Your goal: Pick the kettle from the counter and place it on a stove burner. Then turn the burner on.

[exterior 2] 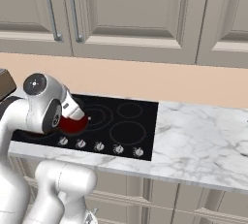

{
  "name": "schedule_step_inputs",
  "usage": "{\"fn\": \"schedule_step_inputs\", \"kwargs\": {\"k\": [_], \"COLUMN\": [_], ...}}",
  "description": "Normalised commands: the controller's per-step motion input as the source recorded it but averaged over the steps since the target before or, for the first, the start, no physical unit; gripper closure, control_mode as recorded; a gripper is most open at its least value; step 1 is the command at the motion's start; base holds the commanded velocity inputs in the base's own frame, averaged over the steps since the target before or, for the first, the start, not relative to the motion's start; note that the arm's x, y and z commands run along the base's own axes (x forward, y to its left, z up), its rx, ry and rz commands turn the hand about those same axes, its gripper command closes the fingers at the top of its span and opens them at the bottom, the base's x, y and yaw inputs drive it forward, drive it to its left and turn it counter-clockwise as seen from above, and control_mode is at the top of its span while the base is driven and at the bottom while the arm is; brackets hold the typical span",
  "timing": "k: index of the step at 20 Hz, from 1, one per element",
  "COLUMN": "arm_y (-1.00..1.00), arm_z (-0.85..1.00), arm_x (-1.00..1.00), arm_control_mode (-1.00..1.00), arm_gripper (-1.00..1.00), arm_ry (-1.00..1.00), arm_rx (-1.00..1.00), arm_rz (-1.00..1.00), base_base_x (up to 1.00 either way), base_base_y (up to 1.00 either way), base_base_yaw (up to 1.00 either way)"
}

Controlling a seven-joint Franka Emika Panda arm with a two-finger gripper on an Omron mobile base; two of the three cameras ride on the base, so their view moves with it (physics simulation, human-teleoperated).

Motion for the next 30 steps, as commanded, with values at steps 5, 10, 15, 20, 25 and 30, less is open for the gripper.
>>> {"fn": "schedule_step_inputs", "kwargs": {"k": [5,10,15,20,25,30], "arm_y": [0.09,0.07,0.01,0.0,0.0,0.0], "arm_z": [-0.05,-0.11,-0.23,-0.23,-0.09,-0.01], "arm_x": [0.26,0.24,0.23,0.24,0.29,0.28], "arm_control_mode": [-1.0,-1.0,-1.0,-1.0,-1.0,-1.0], "arm_gripper": [1.0,1.0,1.0,1.0,1.0,1.0], "arm_ry": [0.01,0.0,0.0,0.0,0.0,0.0], "arm_rx": [0.0,0.0,0.0,-0.02,0.0,0.0], "arm_rz": [0.03,0.03,0.03,0.01,0.0,0.0], "base_base_x": [0.0,0.0,0.0,0.0,0.0,0.0], "base_base_y": [0.0,0.0,0.0,0.0,0.0,0.0], "base_base_yaw": [0.0,0.0,0.0,0.0,0.0,0.0]}}
